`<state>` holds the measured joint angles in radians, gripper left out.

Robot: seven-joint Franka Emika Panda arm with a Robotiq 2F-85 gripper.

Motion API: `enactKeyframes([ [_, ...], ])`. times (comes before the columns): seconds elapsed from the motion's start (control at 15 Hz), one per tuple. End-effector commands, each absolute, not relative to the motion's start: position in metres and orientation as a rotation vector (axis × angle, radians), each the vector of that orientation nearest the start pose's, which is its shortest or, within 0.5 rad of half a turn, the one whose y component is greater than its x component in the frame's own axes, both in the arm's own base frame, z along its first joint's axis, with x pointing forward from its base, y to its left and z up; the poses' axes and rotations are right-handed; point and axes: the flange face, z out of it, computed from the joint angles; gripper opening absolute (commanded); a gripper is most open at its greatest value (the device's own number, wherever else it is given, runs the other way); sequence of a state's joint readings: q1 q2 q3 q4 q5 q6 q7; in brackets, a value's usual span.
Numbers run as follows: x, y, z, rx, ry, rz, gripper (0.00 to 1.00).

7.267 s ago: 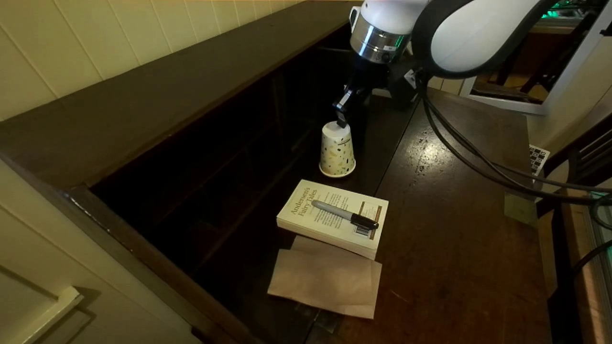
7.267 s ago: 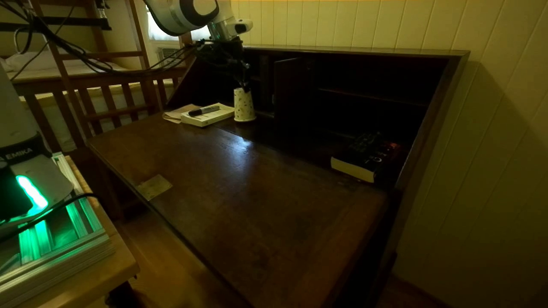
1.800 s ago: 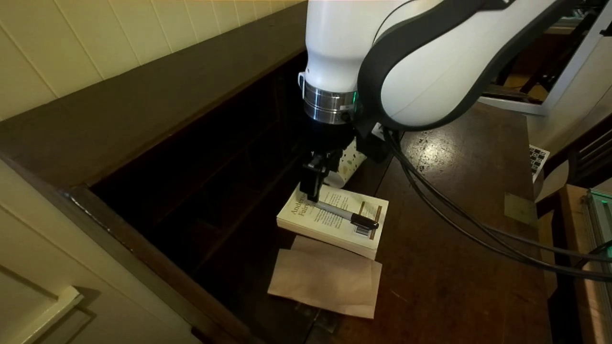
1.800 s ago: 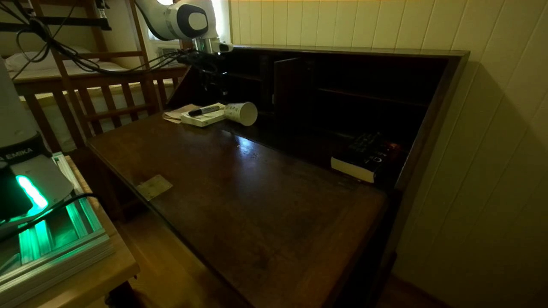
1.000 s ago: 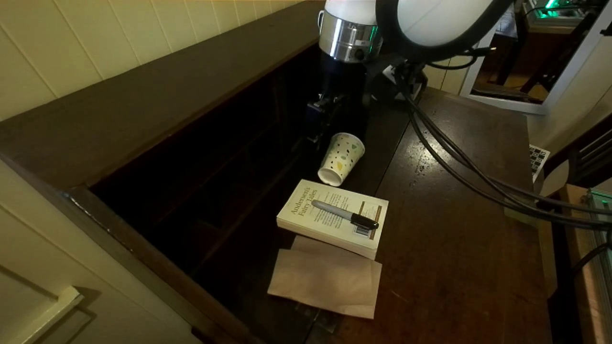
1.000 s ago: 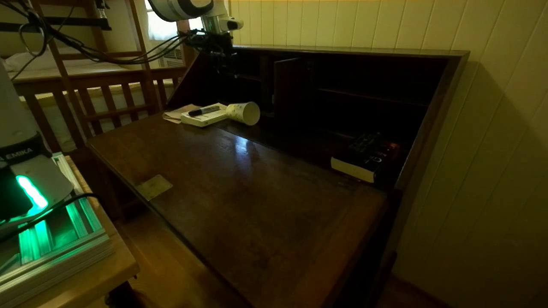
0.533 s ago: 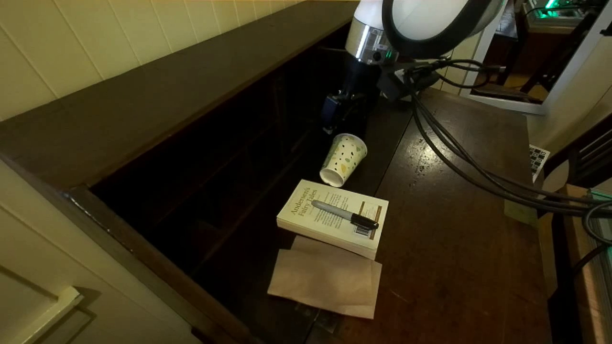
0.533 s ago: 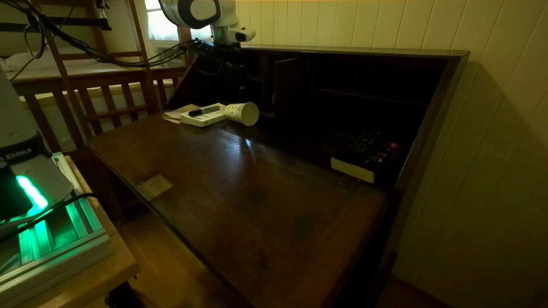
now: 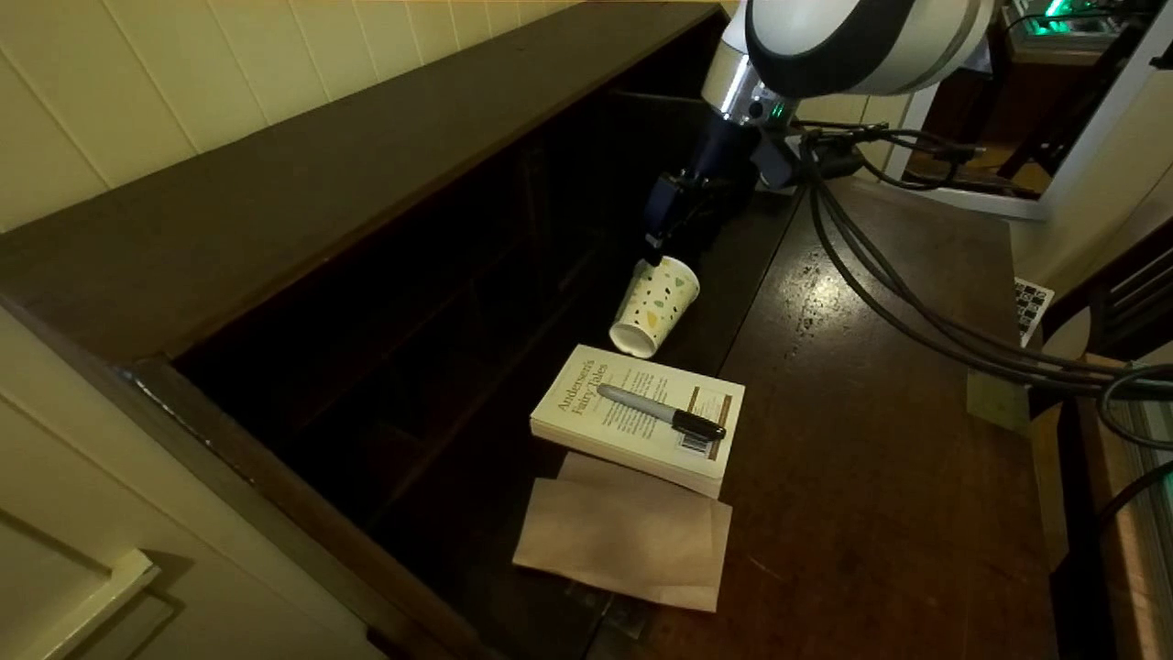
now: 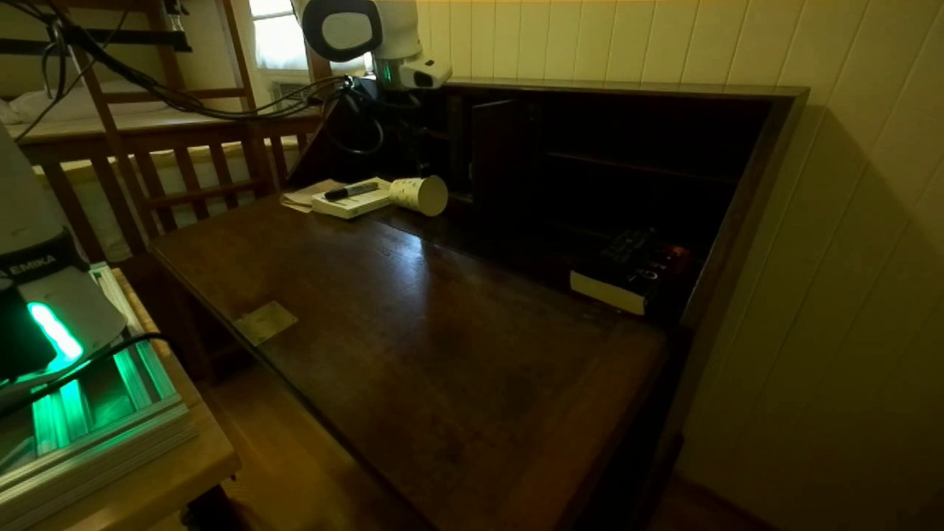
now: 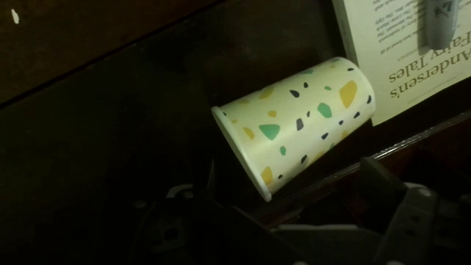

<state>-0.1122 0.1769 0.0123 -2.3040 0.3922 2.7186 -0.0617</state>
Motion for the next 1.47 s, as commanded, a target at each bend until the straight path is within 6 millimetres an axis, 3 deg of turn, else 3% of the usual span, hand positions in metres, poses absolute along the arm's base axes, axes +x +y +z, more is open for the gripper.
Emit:
enactKeyframes([
  [0.0,0.537,-0.079,0.285,-2.82,0.563,-0.39,1.0],
  [0.53,0.535,-0.089,0.26,-2.677,0.654,-0.382,0.97],
  [0.67,0.534,-0.092,0.253,-2.658,0.681,-0.377,0.72],
  [0.73,0.533,-0.093,0.251,-2.647,0.696,-0.374,0.68],
  [1.07,0.532,-0.097,0.249,-2.61,0.738,-0.383,0.3],
  [1.13,0.532,-0.097,0.251,-2.609,0.735,-0.389,0.39],
  [1.2,0.532,-0.097,0.254,-2.612,0.726,-0.396,0.68],
  [1.27,0.532,-0.097,0.257,-2.618,0.709,-0.406,0.65],
  [1.4,0.532,-0.098,0.263,-2.642,0.672,-0.428,0.73],
])
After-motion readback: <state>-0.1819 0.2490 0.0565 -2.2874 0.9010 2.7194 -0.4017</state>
